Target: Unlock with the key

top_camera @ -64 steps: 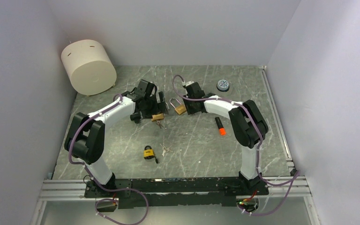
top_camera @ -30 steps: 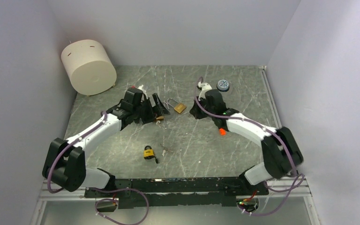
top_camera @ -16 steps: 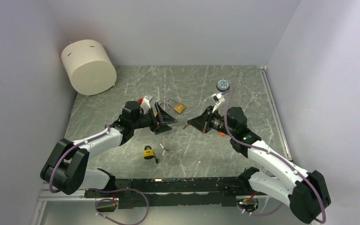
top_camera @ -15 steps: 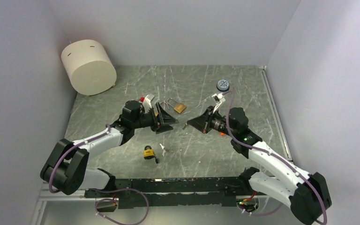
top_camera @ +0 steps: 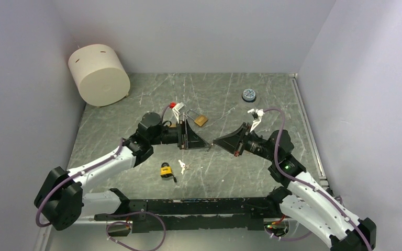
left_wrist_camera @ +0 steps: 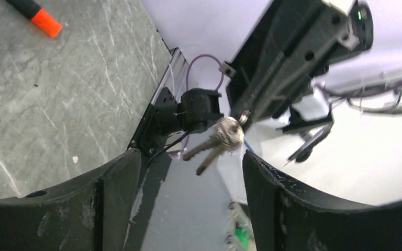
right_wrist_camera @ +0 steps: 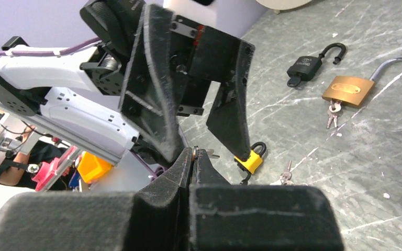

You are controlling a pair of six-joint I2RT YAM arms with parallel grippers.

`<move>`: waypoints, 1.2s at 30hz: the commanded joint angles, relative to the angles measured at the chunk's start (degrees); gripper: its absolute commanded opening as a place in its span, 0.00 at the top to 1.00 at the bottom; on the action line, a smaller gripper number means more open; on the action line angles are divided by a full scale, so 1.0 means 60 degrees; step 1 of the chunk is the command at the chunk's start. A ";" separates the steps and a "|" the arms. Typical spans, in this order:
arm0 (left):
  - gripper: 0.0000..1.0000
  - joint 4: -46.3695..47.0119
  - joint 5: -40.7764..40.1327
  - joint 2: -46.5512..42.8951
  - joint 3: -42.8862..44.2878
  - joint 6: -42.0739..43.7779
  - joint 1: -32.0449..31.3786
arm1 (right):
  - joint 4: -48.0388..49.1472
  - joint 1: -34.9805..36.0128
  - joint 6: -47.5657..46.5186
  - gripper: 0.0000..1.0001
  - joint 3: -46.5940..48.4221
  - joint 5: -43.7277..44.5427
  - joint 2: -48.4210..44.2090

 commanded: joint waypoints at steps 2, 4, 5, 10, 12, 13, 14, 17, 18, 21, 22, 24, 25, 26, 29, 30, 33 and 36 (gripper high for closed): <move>0.23 -0.1259 -0.0903 0.0362 0.0522 -0.2377 -0.0023 | 0.0138 0.0050 0.0165 1.00 0.0041 -0.0135 -0.0419; 0.21 0.0045 -0.0883 0.0509 0.0050 -0.3551 -0.0087 | 0.0146 0.0049 0.0138 1.00 0.0035 -0.0144 -0.0424; 0.20 0.0725 -0.0879 0.0595 -0.0217 -0.4186 -0.0116 | 0.0190 0.0049 0.0146 1.00 0.0018 -0.0155 -0.0413; 0.16 0.2380 -0.0695 0.1134 -0.0622 -0.5941 -0.0120 | 0.0261 0.0051 0.0231 1.00 0.0024 -0.0179 -0.0301; 0.14 0.2333 -0.0606 0.1314 -0.0549 -0.6233 -0.0131 | -0.0009 0.0049 0.0234 1.00 0.0234 -0.0294 -0.0078; 0.13 0.2481 -0.0588 0.1391 -0.0585 -0.6406 -0.0127 | -0.0073 0.0049 0.0244 1.00 0.0292 -0.0366 0.0003; 0.13 0.2731 -0.0604 0.1485 -0.0652 -0.6581 -0.0134 | -0.0111 0.0053 0.0229 1.00 0.0317 -0.0402 0.0063; 0.15 0.3341 -0.0694 0.1625 -0.0831 -0.6968 -0.0122 | -0.0334 0.0049 0.0126 1.00 0.0360 -0.0353 0.0103; 0.17 0.3448 -0.0715 0.1666 -0.0851 -0.7045 -0.0131 | -0.0407 0.0051 0.0092 1.00 0.0373 -0.0352 0.0105; 0.29 0.3538 -0.0731 0.1683 -0.0868 -0.7176 -0.0124 | -0.0644 0.0052 -0.0041 1.00 0.0389 -0.0314 0.0105; 0.31 0.3440 -0.0754 0.1650 -0.0848 -0.7174 -0.0124 | -0.0748 0.0051 -0.0094 1.00 0.0399 -0.0257 0.0103; 0.33 0.3108 -0.0817 0.1564 -0.0769 -0.7134 -0.0120 | -0.1006 0.0054 -0.0240 1.00 0.0468 -0.0116 0.0085; 0.34 0.2954 -0.0820 0.1509 -0.0720 -0.7080 -0.0129 | -0.1068 0.0053 -0.0293 1.00 0.0491 -0.0089 0.0095; 0.35 0.2837 -0.0831 0.1438 -0.0668 -0.7008 -0.0120 | -0.1116 0.0049 -0.0346 1.00 0.0530 -0.0093 0.0111; 0.42 0.2356 -0.0961 0.1180 -0.0620 -0.6830 -0.0120 | -0.1200 0.0049 -0.0423 1.00 0.0625 -0.0129 0.0219; 0.45 0.2160 -0.0990 0.1083 -0.0588 -0.6733 -0.0120 | -0.1167 0.0049 -0.0424 1.00 0.0632 -0.0149 0.0257; 0.47 0.1455 -0.1024 0.0836 -0.0426 -0.6351 -0.0129 | -0.1048 0.0049 -0.0389 1.00 0.0607 -0.0184 0.0293; 0.46 0.1164 -0.1045 0.0685 -0.0430 -0.6338 -0.0113 | -0.0900 0.0049 -0.0364 1.00 0.0551 -0.0206 0.0279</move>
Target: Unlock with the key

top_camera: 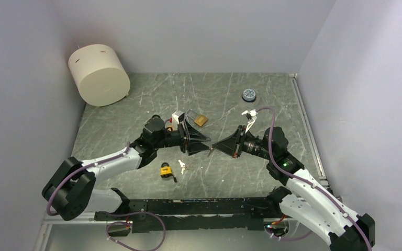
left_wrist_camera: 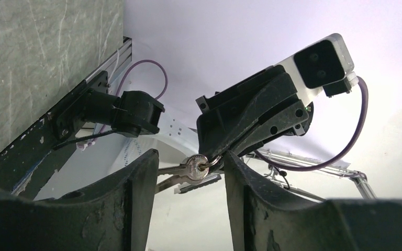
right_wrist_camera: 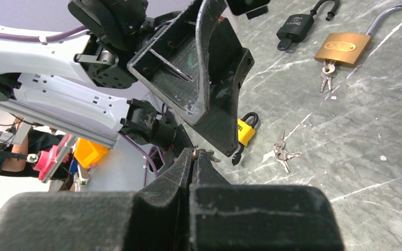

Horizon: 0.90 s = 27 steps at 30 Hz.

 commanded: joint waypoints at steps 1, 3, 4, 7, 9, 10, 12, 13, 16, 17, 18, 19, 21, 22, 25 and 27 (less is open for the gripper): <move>0.44 -0.0463 -0.0152 -0.0470 0.0332 0.0297 -0.0032 | 0.0374 0.0056 -0.0105 1.00 0.0367 -0.0010 -0.0038; 0.41 -0.0407 -0.0206 -0.0513 0.0251 0.0234 -0.0033 | 0.0496 0.0050 -0.0099 1.00 0.0332 -0.0069 -0.0023; 0.38 -0.0353 -0.0212 -0.0521 0.0213 0.0181 -0.0033 | 0.0585 0.0049 -0.0079 1.00 0.0306 -0.0099 0.0000; 0.29 -0.0473 -0.0213 -0.0486 0.0193 0.0151 -0.0033 | 0.0945 0.0051 0.0042 1.00 0.0230 -0.0185 0.0020; 0.22 -0.0569 -0.0221 -0.0451 0.0148 0.0117 -0.0031 | 0.1185 0.0053 0.0129 1.00 0.0212 -0.0216 -0.0014; 0.21 -0.0496 -0.0240 -0.0418 0.0105 0.0055 -0.0033 | 0.1281 0.0049 0.0155 1.00 0.0212 -0.0196 -0.0035; 0.20 -0.0151 -0.0232 -0.0335 0.0063 -0.0138 -0.0033 | 0.1454 0.0054 0.0183 1.00 0.0194 -0.0150 -0.0065; 0.20 0.0014 -0.0197 -0.0288 0.0080 -0.0224 -0.0033 | 0.1602 0.0050 0.0184 1.00 0.0173 -0.0181 -0.0060; 0.25 0.0255 -0.0052 -0.0212 0.0285 -0.0330 -0.0047 | 0.1804 0.0049 0.0113 1.00 0.0110 -0.0232 0.0118; 0.27 0.0260 -0.0039 -0.0221 0.0351 -0.0332 -0.0048 | 0.1816 0.0049 0.0090 1.00 0.0098 -0.0262 0.0190; 0.29 0.0225 -0.0038 -0.0259 0.0387 -0.0325 -0.0048 | 0.1872 0.0049 0.0086 1.00 0.0057 -0.0290 0.0239; 0.31 0.0178 -0.0058 -0.0302 0.0421 -0.0330 -0.0048 | 0.1950 0.0051 0.0111 1.00 0.0007 -0.0321 0.0253; 0.34 0.0091 -0.0067 -0.0398 0.0442 -0.0325 -0.0048 | 0.2023 0.0049 0.0113 1.00 -0.0086 -0.0300 0.0255; 0.35 0.0095 -0.0067 -0.0431 0.0422 -0.0346 -0.0048 | 0.1997 0.0049 0.0098 1.00 -0.0113 -0.0284 0.0255; 0.36 0.0374 -0.0056 -0.0445 0.0281 -0.0483 -0.0048 | 0.1937 0.0053 0.0037 1.00 -0.0139 -0.0246 0.0268; 0.36 0.0699 -0.0051 -0.0400 0.0194 -0.0581 -0.0048 | 0.1908 0.0049 0.0003 1.00 -0.0153 -0.0224 0.0283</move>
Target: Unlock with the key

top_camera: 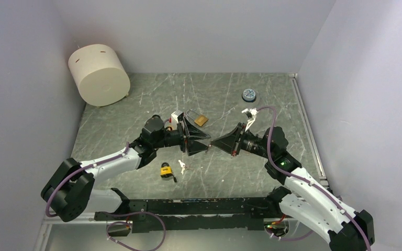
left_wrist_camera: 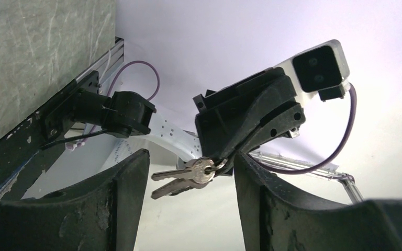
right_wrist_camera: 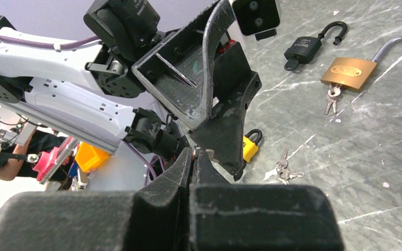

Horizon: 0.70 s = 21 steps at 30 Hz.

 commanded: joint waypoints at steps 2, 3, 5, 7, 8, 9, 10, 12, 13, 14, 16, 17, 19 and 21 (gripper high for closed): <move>0.35 0.1244 0.0106 -0.0094 0.0091 -0.0379 -0.0044 | 0.0567 0.0046 -0.0105 1.00 -0.0018 -0.0088 0.0007; 0.35 0.1414 0.0119 -0.0052 0.0050 -0.0482 -0.0044 | 0.0570 0.0049 -0.0119 1.00 -0.0017 -0.0107 0.0027; 0.34 0.1735 0.0143 0.0016 0.0009 -0.0604 -0.0044 | 0.0576 0.0049 -0.0192 1.00 -0.0012 -0.0169 0.0039; 0.35 0.1868 0.0166 0.0042 -0.0020 -0.0683 -0.0044 | 0.0504 0.0049 -0.0271 1.00 -0.0021 -0.0156 0.0031; 0.35 0.1902 0.0147 0.0038 -0.0046 -0.0703 -0.0040 | 0.0447 0.0058 -0.0316 1.00 -0.0017 -0.0141 0.0029; 0.37 0.1879 0.0119 0.0017 -0.0051 -0.0695 -0.0043 | 0.0409 0.0050 -0.0347 1.00 -0.0013 -0.0132 0.0040; 0.39 0.1821 0.0095 -0.0011 -0.0052 -0.0685 -0.0044 | 0.0386 0.0051 -0.0375 1.00 -0.0012 -0.0129 0.0047; 0.46 0.1695 -0.0020 -0.0082 -0.0079 -0.0638 -0.0037 | 0.0346 0.0053 -0.0379 1.00 -0.0027 -0.0160 0.0058; 0.49 0.1642 -0.0085 -0.0102 -0.0101 -0.0602 -0.0032 | 0.0321 0.0050 -0.0393 1.00 -0.0051 -0.0160 0.0048; 0.52 0.1573 -0.0148 -0.0141 -0.0137 -0.0592 -0.0030 | 0.0298 0.0053 -0.0421 1.00 -0.0067 -0.0160 0.0017; 0.56 0.1478 -0.0257 -0.0174 -0.0200 -0.0609 -0.0009 | 0.0251 0.0049 -0.0447 1.00 -0.0121 -0.0161 -0.0055; 0.57 0.1450 -0.0304 -0.0183 -0.0244 -0.0624 -0.0014 | 0.0238 0.0049 -0.0477 1.00 -0.0147 -0.0191 -0.0102; 0.59 0.1530 -0.0365 -0.0165 -0.0309 -0.0702 0.0002 | 0.0257 0.0049 -0.0497 1.00 -0.0207 -0.0270 -0.0201; 0.60 0.1641 -0.0407 -0.0119 -0.0356 -0.0810 0.0031 | 0.0343 0.0049 -0.0602 1.00 -0.0312 -0.0428 -0.0304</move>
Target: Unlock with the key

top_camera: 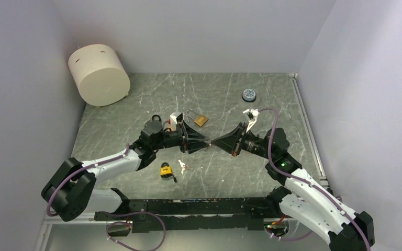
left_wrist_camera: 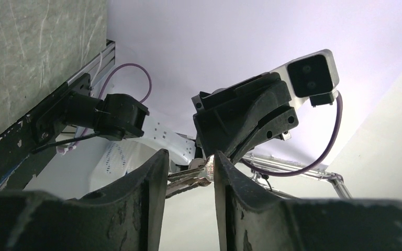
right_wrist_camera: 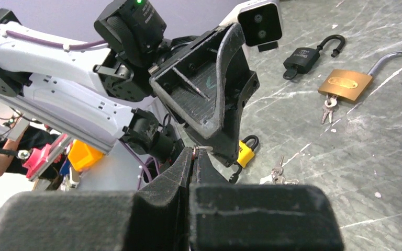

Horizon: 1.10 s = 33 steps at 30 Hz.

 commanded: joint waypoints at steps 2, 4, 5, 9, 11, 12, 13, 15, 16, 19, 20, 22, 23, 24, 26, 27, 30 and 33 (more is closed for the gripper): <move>0.61 0.0868 -0.0318 -0.0105 -0.0069 -0.0428 0.0063 | 0.0145 0.0054 -0.0442 1.00 -0.0350 -0.0501 -0.0408; 0.62 0.0892 -0.0432 -0.0047 -0.0106 -0.0520 0.0066 | 0.0109 0.0053 -0.0589 1.00 -0.0446 -0.0543 -0.0604; 0.63 0.1022 -0.0467 0.0005 -0.0165 -0.0598 0.0066 | 0.0005 0.0053 -0.0714 1.00 -0.0433 -0.0511 -0.0632; 0.65 0.1652 -0.0535 0.0276 -0.0277 -0.0974 0.0060 | -0.0215 0.0056 -0.0990 1.00 -0.0351 -0.0591 -0.0506; 0.67 0.1844 -0.0408 0.0448 -0.0223 -0.1067 0.0070 | -0.0166 0.0053 -0.1019 1.00 -0.0365 -0.0621 -0.0414; 0.68 0.1955 -0.0382 0.0540 -0.0198 -0.1097 0.0070 | -0.0143 0.0053 -0.1033 1.00 -0.0365 -0.0622 -0.0357; 0.68 0.2049 -0.0389 0.0604 -0.0204 -0.1150 0.0070 | -0.0120 0.0054 -0.1029 1.00 -0.0359 -0.0622 -0.0305; 0.72 0.2158 -0.0409 0.0651 -0.0245 -0.1195 0.0068 | -0.0063 0.0054 -0.1013 1.00 -0.0342 -0.0588 -0.0203; 0.75 0.2167 -0.0426 0.0642 -0.0261 -0.1194 0.0068 | -0.0064 0.0056 -0.1010 1.00 -0.0325 -0.0548 -0.0152; 0.83 0.1890 -0.0460 0.0521 -0.0259 -0.1023 0.0058 | -0.0079 0.0053 -0.0959 1.00 -0.0324 -0.0420 -0.0093; 0.86 0.1766 -0.0476 0.0464 -0.0245 -0.0951 0.0059 | -0.0072 0.0053 -0.0948 1.00 -0.0321 -0.0393 -0.0092; 0.95 0.1543 -0.0513 0.0362 -0.0203 -0.0770 0.0069 | -0.0079 0.0053 -0.0885 1.00 -0.0359 -0.0325 -0.0106; 0.97 0.1431 -0.0527 0.0305 -0.0177 -0.0648 0.0057 | -0.0110 0.0054 -0.0844 1.00 -0.0351 -0.0292 -0.0108; 0.97 0.1346 -0.0554 0.0240 -0.0148 -0.0495 0.0061 | -0.0173 0.0056 -0.0820 1.00 -0.0335 -0.0229 -0.0118; 0.97 0.1016 -0.0652 0.0074 -0.0104 -0.0102 0.0068 | -0.0268 0.0053 -0.0716 1.00 -0.0283 -0.0173 -0.0111; 0.97 0.0868 -0.0718 -0.0038 -0.0077 0.0006 0.0069 | -0.0284 0.0053 -0.0661 1.00 -0.0277 -0.0144 -0.0120; 0.97 0.0068 -0.0987 -0.0489 0.0037 0.0816 0.0062 | -0.0166 0.0053 -0.0470 0.95 -0.0263 -0.0166 -0.0149; 0.97 -0.0844 -0.1272 -0.1038 0.0283 0.1874 0.0060 | -0.0143 0.0053 -0.0258 0.54 -0.0256 -0.0102 -0.0210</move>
